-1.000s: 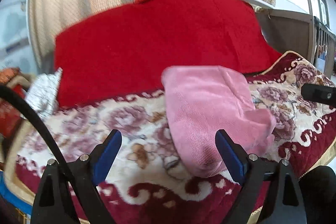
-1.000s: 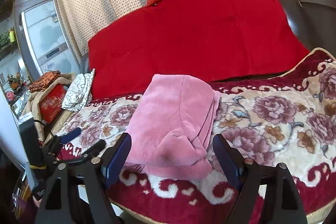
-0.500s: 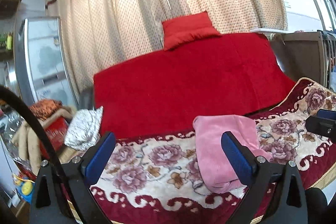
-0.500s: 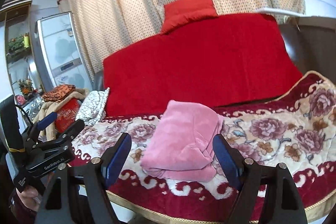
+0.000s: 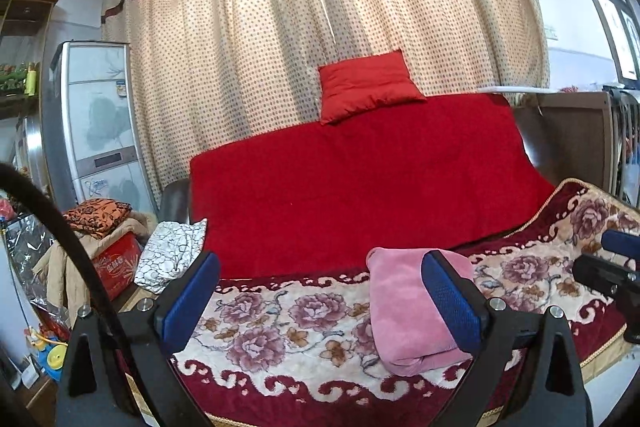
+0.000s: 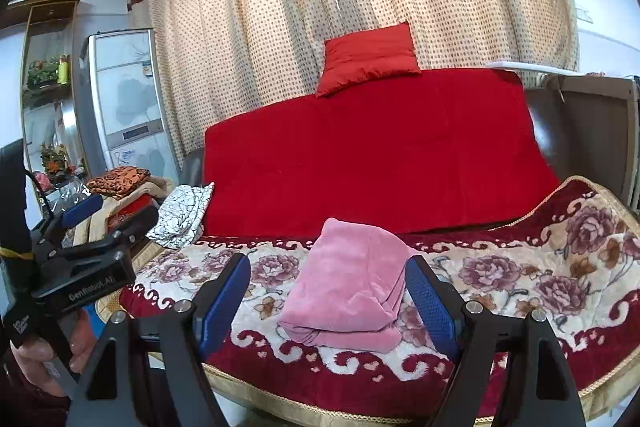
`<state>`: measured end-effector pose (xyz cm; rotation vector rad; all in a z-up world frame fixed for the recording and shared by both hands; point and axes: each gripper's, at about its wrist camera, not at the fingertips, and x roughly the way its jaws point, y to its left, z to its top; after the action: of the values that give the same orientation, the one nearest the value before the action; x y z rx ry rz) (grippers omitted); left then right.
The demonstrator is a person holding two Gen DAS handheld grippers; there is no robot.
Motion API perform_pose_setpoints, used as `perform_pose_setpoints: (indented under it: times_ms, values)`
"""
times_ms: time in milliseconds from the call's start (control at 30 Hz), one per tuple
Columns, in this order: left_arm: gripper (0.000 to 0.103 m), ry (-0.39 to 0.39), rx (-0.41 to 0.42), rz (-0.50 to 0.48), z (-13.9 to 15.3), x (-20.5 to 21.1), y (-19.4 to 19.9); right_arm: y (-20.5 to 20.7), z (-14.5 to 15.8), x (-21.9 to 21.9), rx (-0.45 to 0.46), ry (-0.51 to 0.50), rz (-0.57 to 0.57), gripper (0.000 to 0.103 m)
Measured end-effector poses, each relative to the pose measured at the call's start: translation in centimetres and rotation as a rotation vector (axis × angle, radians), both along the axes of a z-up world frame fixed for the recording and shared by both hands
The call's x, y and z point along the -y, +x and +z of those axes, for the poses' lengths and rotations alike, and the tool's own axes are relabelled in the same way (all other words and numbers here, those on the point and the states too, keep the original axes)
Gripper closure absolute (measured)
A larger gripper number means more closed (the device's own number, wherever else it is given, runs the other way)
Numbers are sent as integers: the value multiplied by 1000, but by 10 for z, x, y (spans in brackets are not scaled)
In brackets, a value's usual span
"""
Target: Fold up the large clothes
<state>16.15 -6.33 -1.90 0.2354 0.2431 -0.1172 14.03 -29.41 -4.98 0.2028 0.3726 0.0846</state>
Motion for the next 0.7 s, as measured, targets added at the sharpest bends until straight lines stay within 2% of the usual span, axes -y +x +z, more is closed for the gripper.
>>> perform_pose_setpoints:
  times_ms: [267,533,700]
  values:
    - [3,-31,6,27,14,-11,-12,-12,9,-11,-8,14,12,20]
    - [2,-54,-9,74,22,-22,-16,-30,25,-26,35,-19,24,20]
    - [2,-62,12,85,28,-27,-23,-34,29,-30,41,-23,33,20]
